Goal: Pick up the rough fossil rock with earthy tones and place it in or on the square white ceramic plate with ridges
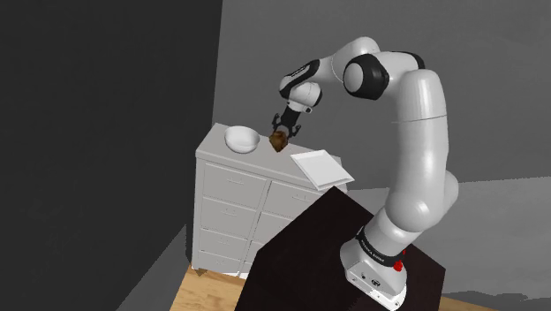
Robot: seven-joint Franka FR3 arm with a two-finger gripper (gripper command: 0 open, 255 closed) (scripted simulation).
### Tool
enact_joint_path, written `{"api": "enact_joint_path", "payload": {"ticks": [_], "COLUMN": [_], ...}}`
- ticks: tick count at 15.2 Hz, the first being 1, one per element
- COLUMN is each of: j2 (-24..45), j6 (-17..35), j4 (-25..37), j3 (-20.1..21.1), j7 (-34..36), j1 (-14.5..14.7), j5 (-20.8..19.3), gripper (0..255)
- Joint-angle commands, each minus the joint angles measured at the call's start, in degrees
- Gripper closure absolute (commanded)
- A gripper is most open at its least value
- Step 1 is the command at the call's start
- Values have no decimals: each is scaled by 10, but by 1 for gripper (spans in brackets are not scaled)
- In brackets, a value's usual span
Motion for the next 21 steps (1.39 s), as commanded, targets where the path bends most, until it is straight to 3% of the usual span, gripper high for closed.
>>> {"api": "enact_joint_path", "payload": {"ticks": [1,11,21], "j2": [-6,-89,-124], "j6": [-5,39,57], "j4": [-1,-151,-228], "j3": [-2,-33,-67], "j7": [2,-121,-244], "j1": [1,-57,-131], "j5": [-3,1,2], "gripper": [255,255,255]}}
